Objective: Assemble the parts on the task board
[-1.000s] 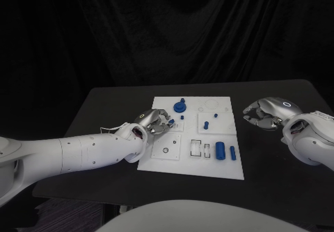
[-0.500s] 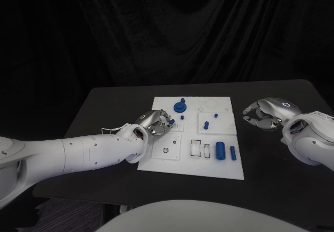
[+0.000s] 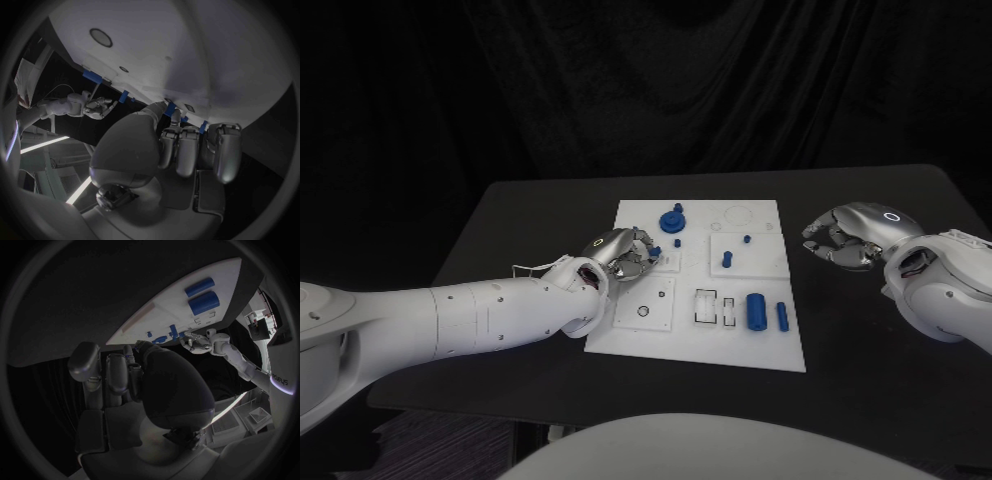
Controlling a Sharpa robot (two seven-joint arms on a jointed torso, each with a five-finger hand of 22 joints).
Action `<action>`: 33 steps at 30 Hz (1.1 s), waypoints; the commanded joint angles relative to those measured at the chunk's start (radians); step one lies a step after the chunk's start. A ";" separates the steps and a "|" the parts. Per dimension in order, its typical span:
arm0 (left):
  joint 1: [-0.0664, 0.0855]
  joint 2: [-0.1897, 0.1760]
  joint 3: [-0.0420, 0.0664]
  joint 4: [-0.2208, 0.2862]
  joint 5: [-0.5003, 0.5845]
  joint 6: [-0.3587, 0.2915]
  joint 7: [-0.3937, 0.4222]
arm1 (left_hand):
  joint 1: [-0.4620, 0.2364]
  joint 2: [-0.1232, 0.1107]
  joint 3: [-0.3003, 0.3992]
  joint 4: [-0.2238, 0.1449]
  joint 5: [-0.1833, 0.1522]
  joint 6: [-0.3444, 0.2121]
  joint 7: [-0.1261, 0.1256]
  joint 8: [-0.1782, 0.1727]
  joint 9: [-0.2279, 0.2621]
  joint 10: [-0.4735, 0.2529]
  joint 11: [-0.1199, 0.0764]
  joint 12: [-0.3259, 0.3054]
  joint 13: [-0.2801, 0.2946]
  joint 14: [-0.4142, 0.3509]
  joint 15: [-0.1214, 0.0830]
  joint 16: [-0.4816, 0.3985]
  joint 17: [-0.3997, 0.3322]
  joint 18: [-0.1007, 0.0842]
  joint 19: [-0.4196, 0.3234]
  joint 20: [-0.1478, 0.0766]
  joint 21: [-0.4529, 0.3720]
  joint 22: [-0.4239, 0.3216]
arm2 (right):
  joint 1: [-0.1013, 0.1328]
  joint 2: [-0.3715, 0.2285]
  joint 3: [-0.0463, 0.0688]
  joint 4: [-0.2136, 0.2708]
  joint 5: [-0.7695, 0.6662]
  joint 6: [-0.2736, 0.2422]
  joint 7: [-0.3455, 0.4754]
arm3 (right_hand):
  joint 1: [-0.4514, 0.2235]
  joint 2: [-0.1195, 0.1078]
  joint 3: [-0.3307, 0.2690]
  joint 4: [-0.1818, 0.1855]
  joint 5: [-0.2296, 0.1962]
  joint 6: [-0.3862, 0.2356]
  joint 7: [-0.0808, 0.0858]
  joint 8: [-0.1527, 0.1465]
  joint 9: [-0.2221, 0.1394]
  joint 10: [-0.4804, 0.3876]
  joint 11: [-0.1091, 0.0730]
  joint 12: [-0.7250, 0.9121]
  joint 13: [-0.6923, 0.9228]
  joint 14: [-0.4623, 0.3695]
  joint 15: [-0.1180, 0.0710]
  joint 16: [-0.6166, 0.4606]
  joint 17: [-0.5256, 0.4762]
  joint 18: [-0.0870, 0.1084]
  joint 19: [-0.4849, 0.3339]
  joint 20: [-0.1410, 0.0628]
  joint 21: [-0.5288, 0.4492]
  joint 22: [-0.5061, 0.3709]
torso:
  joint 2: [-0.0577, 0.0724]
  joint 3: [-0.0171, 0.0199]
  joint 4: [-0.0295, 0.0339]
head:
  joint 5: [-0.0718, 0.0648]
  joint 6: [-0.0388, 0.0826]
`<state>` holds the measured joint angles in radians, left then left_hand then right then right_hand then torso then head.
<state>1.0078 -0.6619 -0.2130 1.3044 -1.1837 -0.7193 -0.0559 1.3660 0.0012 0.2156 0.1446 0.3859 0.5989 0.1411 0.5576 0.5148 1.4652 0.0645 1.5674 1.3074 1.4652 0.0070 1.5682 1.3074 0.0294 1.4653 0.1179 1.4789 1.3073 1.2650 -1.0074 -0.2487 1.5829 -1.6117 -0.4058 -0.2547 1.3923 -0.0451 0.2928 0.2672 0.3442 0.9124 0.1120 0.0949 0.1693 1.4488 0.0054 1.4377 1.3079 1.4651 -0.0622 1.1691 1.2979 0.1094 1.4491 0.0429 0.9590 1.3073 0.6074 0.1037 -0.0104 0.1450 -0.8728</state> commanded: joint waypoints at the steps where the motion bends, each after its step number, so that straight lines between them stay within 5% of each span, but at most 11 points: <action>1: -0.002 0.005 0.001 -0.004 0.000 -0.004 0.030 | 0.006 -0.002 0.003 -0.003 0.000 0.005 0.002 -0.001 -0.001 0.106 -0.005 0.003 0.263 0.106 -0.007 0.003 0.263 -0.005 0.055 -0.009 0.003 0.229 | -0.002 0.000 0.001 0.001 -0.003 0.009 -0.019 | 0.004 -0.005 0.003 -0.002 0.007 0.004 0.000 0.004 0.001 -0.002 0.005 -0.004 0.085 0.048 0.003 -0.003 -0.001 -0.007 0.004 0.003 -0.004 0.114 | 0.000 0.0000 -0.0001 | -0.001 0.000; 11: -0.002 0.009 0.001 -0.013 0.000 -0.008 0.036 | 0.004 -0.001 0.003 -0.002 -0.002 0.003 0.003 -0.005 -0.005 0.106 -0.004 0.003 0.263 0.106 -0.007 0.003 0.263 -0.005 0.055 -0.009 0.002 0.229 | -0.002 0.000 0.001 0.002 -0.003 0.012 -0.020 | 0.005 -0.004 0.004 -0.003 0.007 0.005 0.000 0.004 0.001 -0.002 0.006 -0.005 0.084 0.048 0.003 -0.004 -0.001 -0.007 0.003 0.003 -0.007 0.114 | 0.000 0.0000 -0.0006 | 0.000 0.000; 22: -0.002 0.004 0.001 -0.013 0.000 -0.024 0.063 | 0.047 0.042 0.065 -0.035 0.034 0.086 -0.015 0.016 -0.025 0.106 -0.019 0.003 0.263 0.106 -0.018 0.003 0.263 -0.006 0.060 -0.018 0.008 0.233 | -0.002 -0.001 0.001 0.003 -0.003 0.019 -0.023 | 0.007 -0.003 0.006 -0.004 0.008 0.005 0.000 0.005 0.001 -0.002 0.006 -0.004 0.085 0.048 0.004 -0.004 -0.001 -0.007 0.003 0.003 -0.007 0.114 | 0.000 0.0002 -0.0001 | -0.002 0.000; 33: 0.000 -0.043 0.001 0.064 0.000 -0.068 0.162 | 0.055 0.051 0.099 -0.045 0.059 0.141 -0.028 0.027 -0.025 0.106 -0.030 0.003 0.263 0.106 -0.028 0.003 0.263 -0.010 0.068 -0.029 0.022 0.238 | -0.002 -0.005 0.001 0.006 -0.003 0.028 -0.029 | 0.008 -0.002 0.007 -0.005 0.008 0.006 0.000 0.005 0.001 -0.003 0.006 -0.005 0.084 0.047 0.004 -0.005 -0.002 -0.007 0.003 0.004 -0.008 0.114 | 0.000 0.0000 -0.0004 | -0.011 0.000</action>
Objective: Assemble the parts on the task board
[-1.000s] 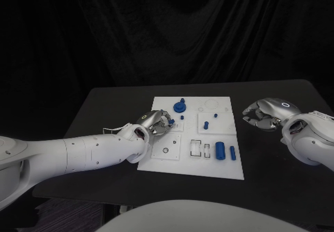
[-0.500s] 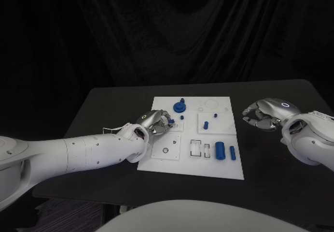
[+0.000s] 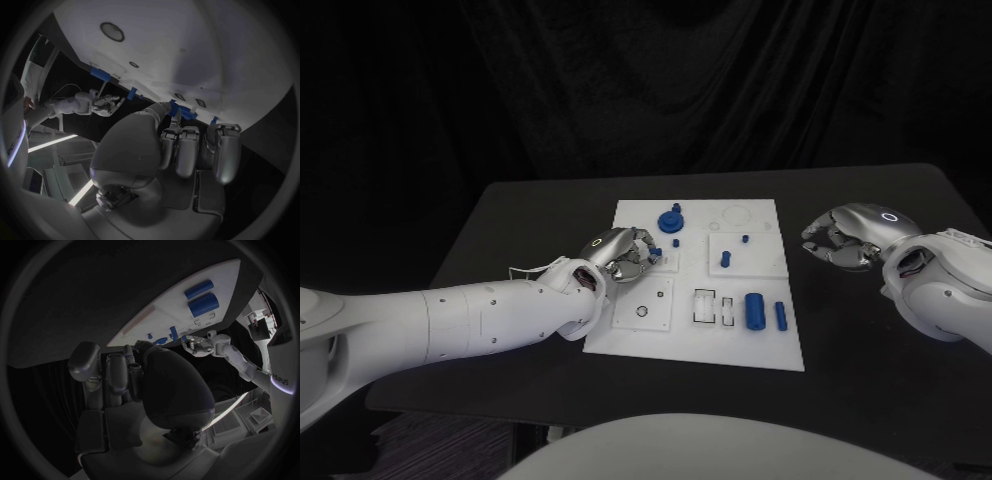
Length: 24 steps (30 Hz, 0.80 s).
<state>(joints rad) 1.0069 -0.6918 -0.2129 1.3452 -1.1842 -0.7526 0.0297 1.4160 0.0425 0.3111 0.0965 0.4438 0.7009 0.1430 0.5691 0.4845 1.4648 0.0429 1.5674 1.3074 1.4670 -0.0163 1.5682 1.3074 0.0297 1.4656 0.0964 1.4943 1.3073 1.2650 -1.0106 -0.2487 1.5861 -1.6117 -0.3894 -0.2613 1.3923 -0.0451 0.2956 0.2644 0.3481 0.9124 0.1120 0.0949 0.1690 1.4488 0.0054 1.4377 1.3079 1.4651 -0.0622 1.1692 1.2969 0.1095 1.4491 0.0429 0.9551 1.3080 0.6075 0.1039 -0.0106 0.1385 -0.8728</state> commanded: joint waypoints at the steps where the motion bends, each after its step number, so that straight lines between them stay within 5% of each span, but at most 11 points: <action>1: 0.003 -0.022 0.001 0.034 0.000 -0.028 0.084 | 0.005 0.009 0.004 0.003 0.001 0.039 -0.030 0.016 0.005 0.106 -0.009 0.003 0.263 0.104 -0.005 0.003 0.263 -0.011 0.067 -0.007 0.007 0.238 | -0.002 -0.001 0.001 0.003 -0.003 0.013 -0.023 | 0.008 -0.002 0.004 -0.002 0.004 0.006 0.000 0.005 0.001 -0.003 0.006 -0.005 0.084 0.047 0.004 -0.005 -0.001 -0.007 0.003 0.004 -0.005 0.113 | 0.000 0.0000 -0.0001 | -0.006 0.000; 7: 0.049 -0.070 0.001 0.088 0.000 0.122 0.090 | -0.010 0.014 0.014 0.034 -0.019 0.054 -0.035 0.007 0.000 0.106 -0.011 0.003 0.263 0.104 -0.006 0.003 0.263 -0.016 0.076 -0.008 0.024 0.245 | -0.002 0.002 0.001 0.003 0.003 0.020 -0.031 | 0.009 -0.001 0.005 -0.003 0.004 0.005 0.001 0.004 0.001 -0.004 0.006 -0.007 0.082 0.046 0.004 -0.010 -0.004 -0.006 0.002 0.004 -0.010 0.112 | 0.000 0.0002 -0.0001 | -0.011 0.000; 13: 0.146 -0.100 0.001 0.138 -0.007 0.459 -0.111 | -0.021 0.013 0.030 0.072 -0.039 0.093 -0.045 -0.011 -0.004 0.105 -0.019 0.003 0.263 0.104 -0.012 0.003 0.263 -0.015 0.074 -0.014 0.021 0.244 | -0.002 0.006 0.001 0.004 0.008 0.026 -0.036 | 0.010 -0.001 0.006 -0.003 0.004 0.005 0.001 0.004 0.001 -0.006 0.006 -0.008 0.081 0.046 0.004 -0.011 -0.005 -0.006 0.002 0.004 -0.011 0.112 | 0.000 0.0011 -0.0009 | -0.012 0.000; 19: 0.239 -0.094 0.001 0.145 -0.015 0.701 -0.272 | -0.040 0.021 0.041 0.116 -0.062 0.115 -0.050 -0.030 -0.002 0.101 -0.024 -0.001 0.259 0.104 -0.016 0.003 0.263 -0.013 0.070 -0.017 0.015 0.242 | -0.001 0.014 0.001 0.002 0.010 0.029 -0.040 | 0.010 -0.001 0.006 -0.004 0.003 0.005 0.001 0.004 0.001 -0.006 0.006 -0.008 0.080 0.046 0.004 -0.012 -0.005 -0.005 0.001 0.004 -0.013 0.111 | 0.000 0.0007 0.0005 | -0.016 0.000; 24: 0.286 -0.065 0.001 0.113 -0.017 0.829 -0.332 | -0.050 0.027 0.043 0.141 -0.059 0.119 -0.051 -0.040 0.003 0.103 -0.024 0.001 0.261 0.104 -0.017 0.003 0.263 -0.012 0.069 -0.019 0.013 0.241 | -0.001 0.021 0.001 -0.002 0.010 0.031 -0.040 | 0.010 -0.001 0.006 -0.004 0.003 0.005 0.001 0.004 0.001 -0.006 0.006 -0.008 0.080 0.046 0.004 -0.012 -0.005 -0.005 0.001 0.004 -0.013 0.111 | 0.000 0.0008 -0.0007 | -0.018 0.000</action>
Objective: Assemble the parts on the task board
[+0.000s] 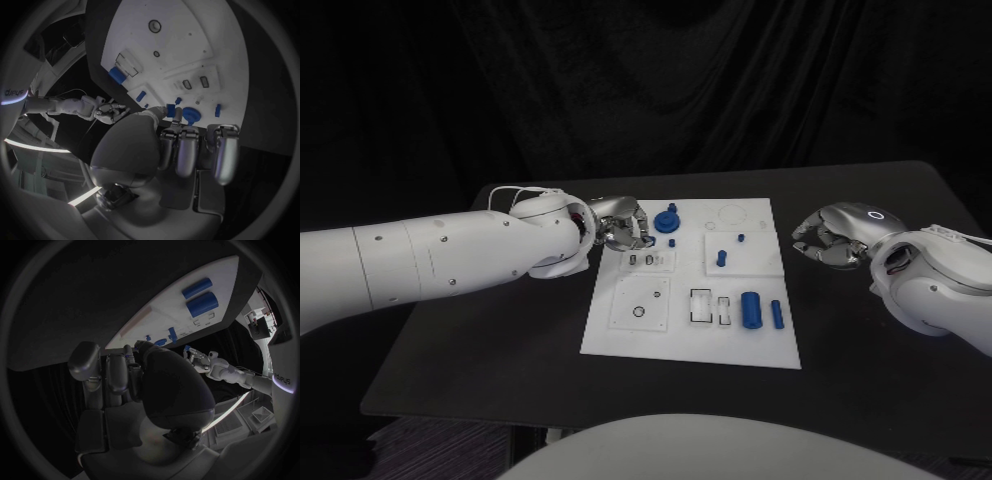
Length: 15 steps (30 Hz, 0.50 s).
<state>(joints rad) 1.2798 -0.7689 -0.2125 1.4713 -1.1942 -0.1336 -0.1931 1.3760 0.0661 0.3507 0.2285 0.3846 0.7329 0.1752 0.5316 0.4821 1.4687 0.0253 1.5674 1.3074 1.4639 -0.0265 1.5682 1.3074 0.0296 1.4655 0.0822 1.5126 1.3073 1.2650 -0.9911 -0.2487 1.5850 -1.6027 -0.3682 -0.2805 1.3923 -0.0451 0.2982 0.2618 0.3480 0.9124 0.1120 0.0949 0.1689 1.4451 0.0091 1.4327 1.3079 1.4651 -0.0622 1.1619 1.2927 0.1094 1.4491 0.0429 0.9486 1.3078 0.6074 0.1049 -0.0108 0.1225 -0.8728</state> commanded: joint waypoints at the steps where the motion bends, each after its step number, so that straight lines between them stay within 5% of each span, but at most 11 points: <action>1: 0.020 0.023 0.001 -0.027 -0.007 0.239 -0.119 | -0.010 0.004 0.003 0.010 0.000 0.088 -0.083 -0.003 0.006 0.099 -0.007 0.001 0.261 0.107 -0.007 0.003 0.263 -0.012 0.068 -0.005 -0.006 0.240 | -0.001 0.003 0.001 -0.002 0.001 0.010 -0.021 | 0.010 -0.001 0.004 -0.001 0.004 0.005 0.001 0.004 0.001 -0.002 0.002 -0.003 0.080 0.046 0.004 -0.004 -0.001 -0.005 0.001 0.004 -0.007 0.112 | 0.000 -0.0005 0.0000 | -0.003 0.000; 7: 0.038 0.076 0.001 -0.093 0.000 0.358 -0.173 | -0.021 0.008 0.003 0.031 -0.030 0.093 -0.085 -0.017 0.014 0.101 -0.008 0.003 0.263 0.107 -0.008 0.003 0.263 -0.012 0.067 -0.006 -0.008 0.240 | -0.001 0.011 0.001 -0.007 0.001 0.012 -0.020 | 0.010 -0.001 0.004 -0.001 0.004 0.005 0.001 0.004 0.001 -0.002 0.002 -0.003 0.080 0.046 0.004 -0.004 -0.001 -0.005 0.001 0.004 -0.007 0.112 | 0.000 -0.0008 0.0007 | -0.012 0.000; 15: 0.046 0.142 0.001 -0.164 0.159 0.444 -0.238 | -0.028 0.014 0.011 0.035 -0.063 0.085 -0.082 -0.043 0.022 0.098 -0.007 -0.001 0.260 0.107 -0.008 0.003 0.263 -0.010 0.063 -0.007 -0.015 0.237 | -0.001 0.020 0.001 -0.014 0.007 0.016 -0.019 | 0.011 0.000 0.005 -0.002 0.003 0.005 0.001 0.004 0.001 -0.003 0.003 -0.004 0.079 0.045 0.004 -0.007 -0.002 -0.005 0.000 0.004 -0.010 0.111 | -0.003 -0.0014 -0.0041 | -0.011 0.000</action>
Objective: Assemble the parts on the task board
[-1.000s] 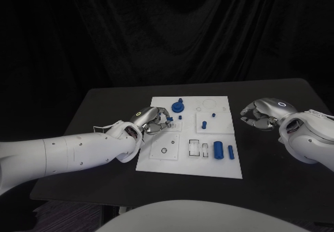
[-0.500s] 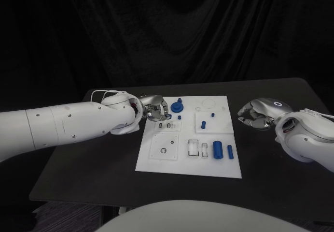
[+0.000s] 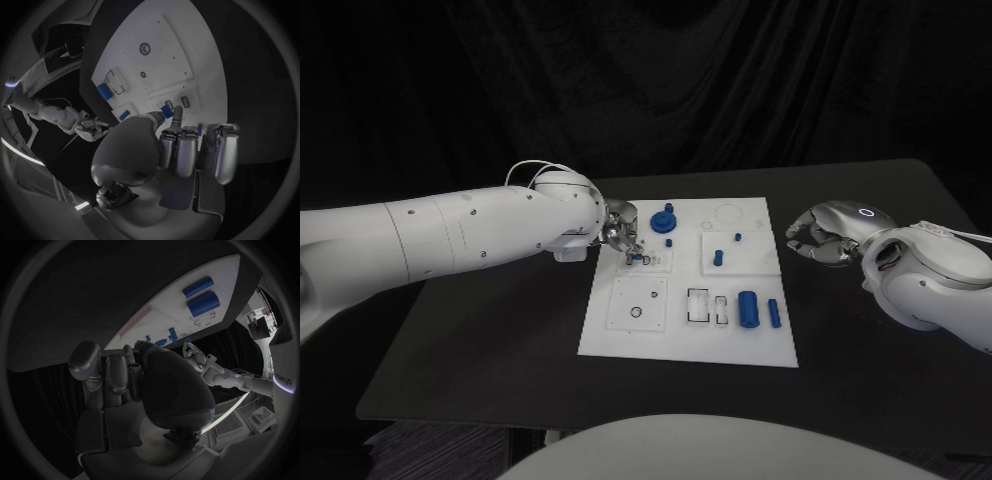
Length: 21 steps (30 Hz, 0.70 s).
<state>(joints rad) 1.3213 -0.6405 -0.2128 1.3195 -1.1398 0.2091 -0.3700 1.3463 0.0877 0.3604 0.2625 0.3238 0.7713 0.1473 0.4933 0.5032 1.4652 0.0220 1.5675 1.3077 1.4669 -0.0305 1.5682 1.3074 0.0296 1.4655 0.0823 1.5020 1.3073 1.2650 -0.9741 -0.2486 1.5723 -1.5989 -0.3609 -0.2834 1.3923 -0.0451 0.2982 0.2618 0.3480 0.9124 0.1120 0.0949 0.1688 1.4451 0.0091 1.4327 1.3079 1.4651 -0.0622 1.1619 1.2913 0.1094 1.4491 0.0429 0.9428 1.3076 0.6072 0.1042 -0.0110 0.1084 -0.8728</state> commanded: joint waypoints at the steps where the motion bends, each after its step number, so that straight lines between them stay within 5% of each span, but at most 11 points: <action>1: 0.004 0.022 0.001 -0.019 0.114 0.113 -0.068 | 0.001 -0.008 0.001 0.001 -0.002 0.046 -0.054 -0.006 0.001 0.101 -0.003 -0.001 0.259 0.104 -0.004 0.003 0.263 -0.010 0.063 -0.007 -0.005 0.237 | -0.002 0.005 0.001 -0.003 0.004 0.009 -0.015 | 0.011 0.000 0.005 -0.002 0.003 0.005 0.001 0.004 0.001 -0.004 0.003 -0.004 0.079 0.045 0.004 -0.007 -0.001 -0.005 0.000 0.004 -0.005 0.111 | -0.003 -0.0007 -0.0051 | 0.005 0.000; 11: 0.005 0.079 0.001 -0.076 0.142 0.138 -0.112 | -0.006 -0.024 -0.002 -0.020 0.023 0.045 -0.052 -0.020 0.014 0.102 -0.001 0.000 0.260 0.104 -0.002 0.003 0.263 -0.009 0.062 -0.005 -0.008 0.236 | -0.002 0.012 0.001 -0.007 0.006 0.011 -0.014 | 0.012 0.000 0.005 -0.002 0.003 0.005 0.001 0.004 0.001 -0.004 0.003 -0.005 0.079 0.044 0.004 -0.008 -0.002 -0.004 -0.001 0.004 -0.008 0.110 | -0.002 0.0006 -0.0085 | 0.006 0.000; 21: 0.005 0.084 0.001 -0.071 0.145 0.098 -0.107 | -0.005 -0.035 0.003 -0.058 0.033 0.031 -0.047 -0.040 0.028 0.092 0.003 -0.009 0.252 0.104 0.001 0.003 0.263 -0.006 0.055 -0.003 -0.019 0.232 | -0.002 0.012 0.001 -0.008 0.007 0.017 -0.016 | 0.013 0.000 0.007 -0.003 0.003 0.002 0.002 0.002 0.001 -0.006 0.004 -0.007 0.076 0.043 0.005 -0.011 -0.004 -0.003 -0.002 0.005 -0.014 0.109 | -0.002 0.0000 -0.0069 | 0.004 0.000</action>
<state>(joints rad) 1.3245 -0.5562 -0.2127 1.2440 -1.0142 0.3163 -0.4703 1.3363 0.0639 0.3619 0.2104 0.3502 0.8073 0.1002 0.4570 0.5286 1.4651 0.0220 1.5621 1.3095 1.4669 -0.0304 1.5682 1.3074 0.0297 1.4654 0.0823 1.4867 1.3073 1.2650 -0.9622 -0.2487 1.5649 -1.5913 -0.3524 -0.2836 1.3923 -0.0451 0.3010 0.2590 0.3480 0.9124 0.1120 0.0949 0.1687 1.4452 0.0091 1.4327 1.3079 1.4651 -0.0622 1.1573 1.2888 0.1094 1.4491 0.0429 0.9347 1.3075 0.6054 0.1045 -0.0184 0.1107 -0.8728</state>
